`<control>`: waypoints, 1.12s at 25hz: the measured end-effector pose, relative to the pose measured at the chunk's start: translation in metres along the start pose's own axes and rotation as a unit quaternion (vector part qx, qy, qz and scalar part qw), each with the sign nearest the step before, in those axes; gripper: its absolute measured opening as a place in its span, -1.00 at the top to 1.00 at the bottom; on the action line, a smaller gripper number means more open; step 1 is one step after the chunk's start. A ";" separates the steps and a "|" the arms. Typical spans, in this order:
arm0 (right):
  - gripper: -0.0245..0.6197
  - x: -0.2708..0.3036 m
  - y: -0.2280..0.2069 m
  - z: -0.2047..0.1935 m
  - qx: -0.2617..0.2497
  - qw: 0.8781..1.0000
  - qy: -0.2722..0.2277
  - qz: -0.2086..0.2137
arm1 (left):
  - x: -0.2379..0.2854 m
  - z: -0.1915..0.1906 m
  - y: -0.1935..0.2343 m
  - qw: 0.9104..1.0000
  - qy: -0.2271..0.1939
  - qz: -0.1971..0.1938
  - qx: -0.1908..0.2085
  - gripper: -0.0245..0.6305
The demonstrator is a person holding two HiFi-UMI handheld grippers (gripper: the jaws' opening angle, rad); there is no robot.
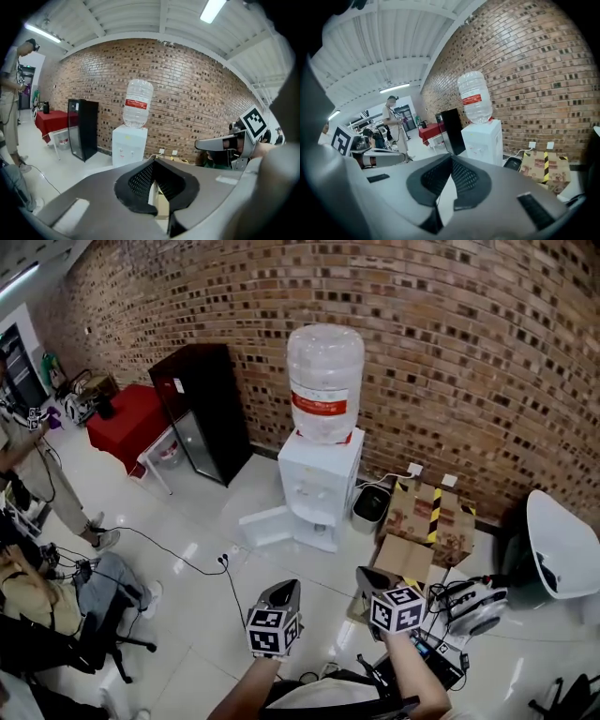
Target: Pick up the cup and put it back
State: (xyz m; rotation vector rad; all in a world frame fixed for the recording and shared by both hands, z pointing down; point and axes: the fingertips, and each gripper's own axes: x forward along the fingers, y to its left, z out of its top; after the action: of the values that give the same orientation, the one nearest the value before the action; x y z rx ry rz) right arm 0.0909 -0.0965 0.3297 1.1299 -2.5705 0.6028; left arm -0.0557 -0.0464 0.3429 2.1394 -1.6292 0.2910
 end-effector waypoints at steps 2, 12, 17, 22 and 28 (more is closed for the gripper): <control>0.89 -0.015 0.014 -0.001 0.011 1.000 -0.011 -0.005 | -0.017 -0.002 0.001 1.000 -0.004 -0.003 -0.002 0.92; 0.89 -0.074 0.101 -0.060 0.053 0.998 -0.014 -0.030 | -0.101 -0.035 0.002 0.999 0.005 -0.036 0.000 0.93; 0.89 -0.094 0.132 -0.090 0.040 0.998 -0.007 -0.058 | -0.128 -0.056 0.002 0.999 0.008 -0.046 -0.006 0.93; 0.89 -0.105 0.150 -0.095 0.022 0.997 -0.006 -0.070 | -0.145 -0.064 0.003 0.999 0.006 -0.052 0.000 0.93; 0.89 -0.112 0.154 -0.083 0.011 0.997 -0.013 -0.070 | -0.151 -0.054 -0.007 0.998 -0.003 -0.057 0.003 0.93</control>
State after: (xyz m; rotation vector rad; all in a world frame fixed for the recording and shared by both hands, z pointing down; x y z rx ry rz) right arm 0.0561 0.1077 0.3168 1.3185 -2.4854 0.5882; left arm -0.0876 0.1099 0.3259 2.2299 -1.5031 0.2557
